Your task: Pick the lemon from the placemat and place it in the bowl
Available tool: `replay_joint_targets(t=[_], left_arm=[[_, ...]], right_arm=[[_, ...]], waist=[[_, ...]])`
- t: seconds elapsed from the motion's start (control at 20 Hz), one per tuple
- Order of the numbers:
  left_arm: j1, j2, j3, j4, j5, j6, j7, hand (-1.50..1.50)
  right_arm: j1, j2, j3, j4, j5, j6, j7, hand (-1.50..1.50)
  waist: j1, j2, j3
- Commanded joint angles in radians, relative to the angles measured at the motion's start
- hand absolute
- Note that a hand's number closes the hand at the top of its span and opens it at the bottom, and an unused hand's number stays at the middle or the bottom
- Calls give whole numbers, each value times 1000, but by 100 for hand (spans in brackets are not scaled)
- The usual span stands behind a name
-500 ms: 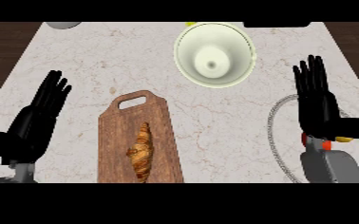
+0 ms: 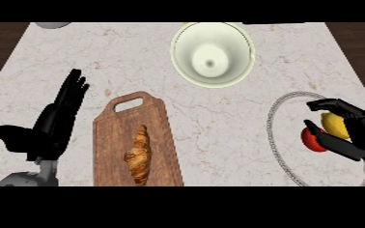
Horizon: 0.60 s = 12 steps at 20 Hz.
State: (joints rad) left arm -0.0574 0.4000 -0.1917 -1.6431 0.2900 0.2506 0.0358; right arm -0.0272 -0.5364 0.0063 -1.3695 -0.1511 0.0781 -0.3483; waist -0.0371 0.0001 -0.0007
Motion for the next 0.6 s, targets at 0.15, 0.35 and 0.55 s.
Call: replay_joint_targets(t=[0.15,0.35,0.55], left_arm=[[-50,-96,-58,98,-55,17,-42,0],[-91,-114,-60,141,-98,24,-12,0],[-109,-117,-57,116,-122,43,22,0]], right_arm=[[167,20,-158,105,-117,143,-430,-150],[173,-77,-261,15,-147,174,-390,-150],[253,-154,-335,-59,-111,99,-269,-150]], waist=[[14,0,2],[24,-1,0],[18,-2,-1]])
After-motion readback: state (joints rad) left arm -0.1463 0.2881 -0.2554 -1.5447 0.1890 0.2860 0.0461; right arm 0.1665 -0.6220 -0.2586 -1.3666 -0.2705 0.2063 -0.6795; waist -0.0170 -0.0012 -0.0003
